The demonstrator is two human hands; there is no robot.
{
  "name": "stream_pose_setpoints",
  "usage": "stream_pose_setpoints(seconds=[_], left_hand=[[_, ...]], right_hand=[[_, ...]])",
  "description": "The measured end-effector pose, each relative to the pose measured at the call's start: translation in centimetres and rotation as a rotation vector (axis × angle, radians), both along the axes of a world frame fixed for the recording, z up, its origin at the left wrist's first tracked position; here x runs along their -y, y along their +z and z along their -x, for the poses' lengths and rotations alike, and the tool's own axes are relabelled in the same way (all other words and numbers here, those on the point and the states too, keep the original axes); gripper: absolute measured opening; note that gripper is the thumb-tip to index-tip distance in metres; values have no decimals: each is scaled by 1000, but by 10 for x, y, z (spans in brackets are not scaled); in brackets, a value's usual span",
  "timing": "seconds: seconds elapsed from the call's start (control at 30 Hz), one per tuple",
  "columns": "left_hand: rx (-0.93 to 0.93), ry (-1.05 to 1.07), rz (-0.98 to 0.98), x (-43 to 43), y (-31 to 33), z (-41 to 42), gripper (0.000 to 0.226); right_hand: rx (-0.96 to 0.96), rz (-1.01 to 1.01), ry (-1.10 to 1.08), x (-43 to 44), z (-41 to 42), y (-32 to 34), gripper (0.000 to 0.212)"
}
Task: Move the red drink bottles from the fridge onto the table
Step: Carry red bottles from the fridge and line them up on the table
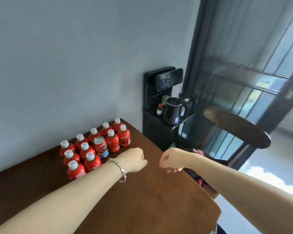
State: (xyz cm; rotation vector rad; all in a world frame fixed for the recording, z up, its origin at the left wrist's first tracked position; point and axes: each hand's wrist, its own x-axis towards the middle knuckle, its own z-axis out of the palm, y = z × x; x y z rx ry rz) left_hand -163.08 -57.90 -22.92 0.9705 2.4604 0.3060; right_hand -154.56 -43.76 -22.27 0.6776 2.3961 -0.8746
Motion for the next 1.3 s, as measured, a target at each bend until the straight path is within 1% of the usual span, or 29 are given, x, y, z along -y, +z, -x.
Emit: stream_pose_setpoints(seconds=[0.1, 0.17, 0.23, 0.3, 0.43, 0.57, 0.6, 0.7, 0.8, 0.9, 1.13, 1.3], left_hand=[[-57, -183, -31, -60, 19, -47, 25], [-79, -282, -55, -90, 32, -77, 27], [-100, -418, -79, -132, 42, -125, 27], [-95, -565, -98, -173, 53, -184, 24], [-112, -853, -140, -253, 67, -345, 28], [-150, -1021, -164, -302, 67, -478, 28], [-151, -1071, -175, -315, 70, -524, 26], [-151, -1217, -237, -346, 83, -643, 29], [-144, -1335, -314, -366, 100, -741, 31], [-84, -1462, -328, -386, 113, -848, 32], [-91, -1738, -448, -426, 135, -1041, 30], [-85, -1906, -564, -451, 150, -1173, 27]], right_hand=[[-64, -83, -130, -43, -77, 18, 29], [-53, -141, -169, -65, -114, 26, 33], [-37, -220, -257, -86, -176, 45, 32], [-28, -285, -366, -107, -244, 60, 31], [49, -403, -607, -141, -415, 80, 34], [79, -483, -837, -152, -554, 89, 31], [101, -515, -891, -154, -602, 92, 30], [146, -589, -1033, -157, -724, 102, 26], [188, -617, -1161, -152, -823, 117, 22], [218, -632, -1313, -144, -924, 131, 22], [353, -680, -1570, -144, -1096, 149, 18], [405, -706, -1732, -149, -1194, 164, 24]])
